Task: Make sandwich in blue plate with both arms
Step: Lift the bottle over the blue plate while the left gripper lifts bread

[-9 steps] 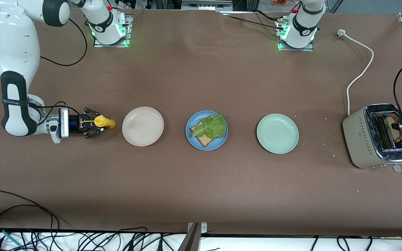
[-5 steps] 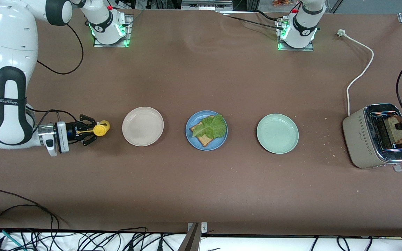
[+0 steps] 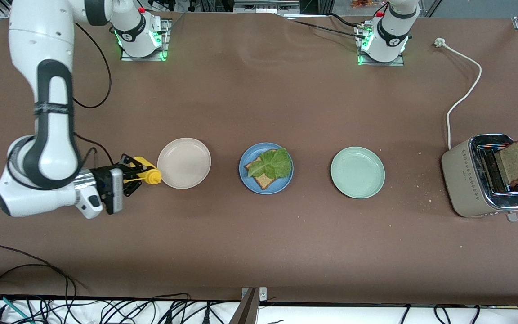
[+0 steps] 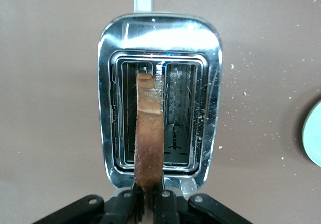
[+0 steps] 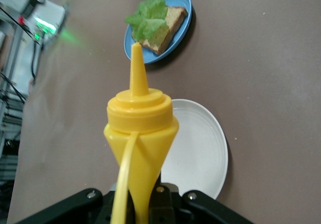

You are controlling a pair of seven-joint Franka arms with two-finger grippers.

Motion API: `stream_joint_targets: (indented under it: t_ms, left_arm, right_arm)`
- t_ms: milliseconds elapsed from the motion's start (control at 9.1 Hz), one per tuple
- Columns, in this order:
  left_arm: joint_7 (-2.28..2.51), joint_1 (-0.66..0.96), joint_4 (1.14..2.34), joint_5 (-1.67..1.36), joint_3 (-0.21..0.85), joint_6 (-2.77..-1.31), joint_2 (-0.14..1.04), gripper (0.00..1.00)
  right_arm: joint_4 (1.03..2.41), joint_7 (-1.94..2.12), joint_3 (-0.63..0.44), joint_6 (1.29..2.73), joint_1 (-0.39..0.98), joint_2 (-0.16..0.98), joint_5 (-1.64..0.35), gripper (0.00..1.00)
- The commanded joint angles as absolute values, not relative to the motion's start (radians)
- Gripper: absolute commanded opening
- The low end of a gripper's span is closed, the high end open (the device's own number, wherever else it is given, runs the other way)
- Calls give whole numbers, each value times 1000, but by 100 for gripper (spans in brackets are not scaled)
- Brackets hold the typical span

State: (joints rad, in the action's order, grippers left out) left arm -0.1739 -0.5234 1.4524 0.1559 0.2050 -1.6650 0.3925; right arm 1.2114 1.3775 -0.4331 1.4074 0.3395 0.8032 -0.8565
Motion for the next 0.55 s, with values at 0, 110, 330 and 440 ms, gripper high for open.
stream_joint_targets:
  t_ms: [0, 110, 330, 440]
  left_arm:
    - [-227, -525, 1450, 167, 222, -1612, 316, 0]
    - [-242, -525, 1450, 164, 222, -1597, 292, 0]
    - [-250, -525, 1450, 163, 233, -1566, 265, 0]
    - [-252, -523, 1450, 152, 236, -1548, 250, 0]
  right_arm:
    - [1080, 1108, -446, 1425, 506, 813, -643, 0]
    - [1075, 1057, -446, 1458, 578, 813, -568, 0]
    - [1075, 962, -445, 1500, 700, 813, -418, 0]
    - [1075, 928, -445, 1518, 765, 813, -335, 0]
